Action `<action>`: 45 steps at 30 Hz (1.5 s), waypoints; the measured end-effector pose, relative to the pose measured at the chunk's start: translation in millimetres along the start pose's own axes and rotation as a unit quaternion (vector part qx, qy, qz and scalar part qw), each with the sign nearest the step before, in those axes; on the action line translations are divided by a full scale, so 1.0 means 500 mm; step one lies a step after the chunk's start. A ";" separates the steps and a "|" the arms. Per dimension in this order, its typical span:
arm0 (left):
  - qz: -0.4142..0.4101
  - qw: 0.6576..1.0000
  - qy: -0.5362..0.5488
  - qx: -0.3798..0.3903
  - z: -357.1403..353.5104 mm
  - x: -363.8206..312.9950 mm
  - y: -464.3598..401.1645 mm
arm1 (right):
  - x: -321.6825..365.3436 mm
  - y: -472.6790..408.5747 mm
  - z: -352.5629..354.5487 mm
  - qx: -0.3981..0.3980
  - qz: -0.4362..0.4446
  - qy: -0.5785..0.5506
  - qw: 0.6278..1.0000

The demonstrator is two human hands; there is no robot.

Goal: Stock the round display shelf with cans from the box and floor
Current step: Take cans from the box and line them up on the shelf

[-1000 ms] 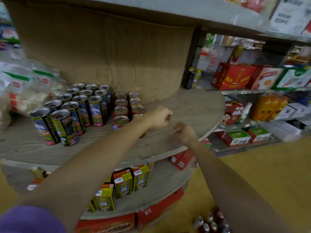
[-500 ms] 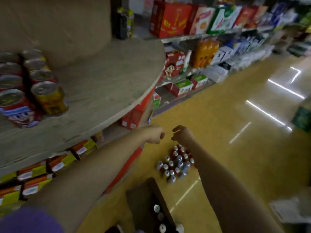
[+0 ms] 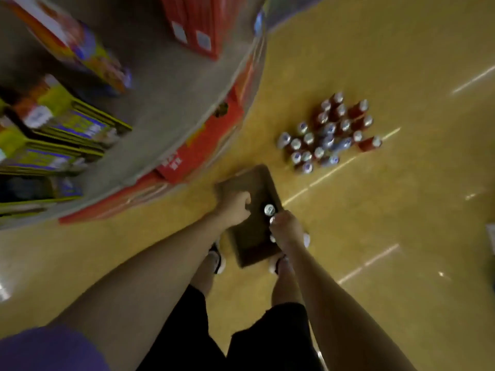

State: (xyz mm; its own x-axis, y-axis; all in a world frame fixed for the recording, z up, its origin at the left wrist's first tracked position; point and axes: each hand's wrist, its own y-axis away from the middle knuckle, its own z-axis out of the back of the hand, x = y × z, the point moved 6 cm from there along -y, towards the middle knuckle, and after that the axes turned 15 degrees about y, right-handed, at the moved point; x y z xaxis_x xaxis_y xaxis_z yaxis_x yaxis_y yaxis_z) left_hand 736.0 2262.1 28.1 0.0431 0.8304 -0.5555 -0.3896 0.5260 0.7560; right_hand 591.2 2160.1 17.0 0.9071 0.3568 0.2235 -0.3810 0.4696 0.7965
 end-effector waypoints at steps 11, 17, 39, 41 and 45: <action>0.170 0.972 0.163 -0.011 -0.402 0.327 -0.265 | -0.271 -0.333 -0.294 0.035 -0.034 0.073 0.996; 0.211 0.957 0.195 -0.021 -0.533 0.461 -0.367 | -0.335 -0.474 -0.414 0.098 -0.080 0.068 0.990; 0.249 0.950 0.190 0.011 -0.631 0.617 -0.471 | -0.390 -0.605 -0.588 0.211 -0.176 -0.057 0.960; 0.221 0.962 0.160 0.015 -0.609 0.603 -0.459 | -0.366 -0.578 -0.567 0.250 -0.150 -0.058 0.955; 0.177 0.976 0.122 0.017 -0.553 0.562 -0.447 | -0.304 -0.543 -0.517 0.287 -0.102 -0.059 0.951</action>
State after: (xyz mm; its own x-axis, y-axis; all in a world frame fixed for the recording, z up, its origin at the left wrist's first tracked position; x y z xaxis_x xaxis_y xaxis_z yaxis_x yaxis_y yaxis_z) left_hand 581.0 2326.9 -392.6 -0.3113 0.8947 -0.3204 -0.3093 0.2234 0.9243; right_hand 510.4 2187.2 -378.5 0.9783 0.1964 0.0668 -0.0659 -0.0111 0.9978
